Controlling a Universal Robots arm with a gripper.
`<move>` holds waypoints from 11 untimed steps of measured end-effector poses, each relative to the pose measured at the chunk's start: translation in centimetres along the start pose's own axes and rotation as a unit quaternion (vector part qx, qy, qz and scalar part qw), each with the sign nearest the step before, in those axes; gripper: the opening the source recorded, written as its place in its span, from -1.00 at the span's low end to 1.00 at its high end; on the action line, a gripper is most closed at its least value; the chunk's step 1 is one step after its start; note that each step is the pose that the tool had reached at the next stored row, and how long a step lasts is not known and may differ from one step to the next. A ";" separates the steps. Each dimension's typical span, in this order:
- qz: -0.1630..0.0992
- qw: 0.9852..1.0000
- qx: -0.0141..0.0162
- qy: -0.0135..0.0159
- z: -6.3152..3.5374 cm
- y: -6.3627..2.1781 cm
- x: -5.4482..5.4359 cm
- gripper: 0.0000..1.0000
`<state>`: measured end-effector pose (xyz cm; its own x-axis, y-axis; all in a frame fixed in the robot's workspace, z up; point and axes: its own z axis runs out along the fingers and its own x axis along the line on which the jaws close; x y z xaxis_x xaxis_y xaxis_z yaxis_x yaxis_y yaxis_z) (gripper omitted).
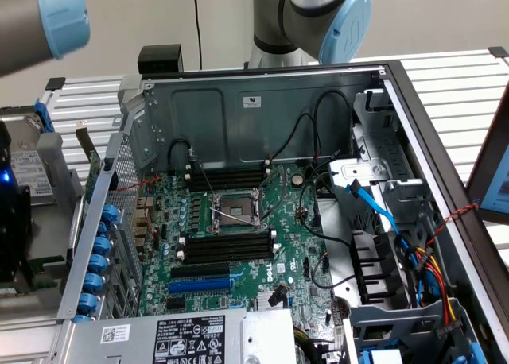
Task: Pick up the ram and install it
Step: 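Pick up the ram and move it above insertion slot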
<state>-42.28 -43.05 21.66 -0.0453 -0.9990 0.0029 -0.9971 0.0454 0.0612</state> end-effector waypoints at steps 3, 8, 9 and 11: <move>0.000 1.000 0.000 0.000 -1.24 0.08 0.0 -0.76; 0.000 1.000 0.001 0.000 -3.51 0.29 0.0 -0.76; 0.000 1.000 0.001 0.000 -3.96 0.34 0.0 -0.76; 0.000 1.000 0.001 0.000 -4.86 0.43 0.0 -0.76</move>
<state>-42.41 -43.05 26.55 -0.0452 -0.9990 0.0028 -0.9972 0.0453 0.0595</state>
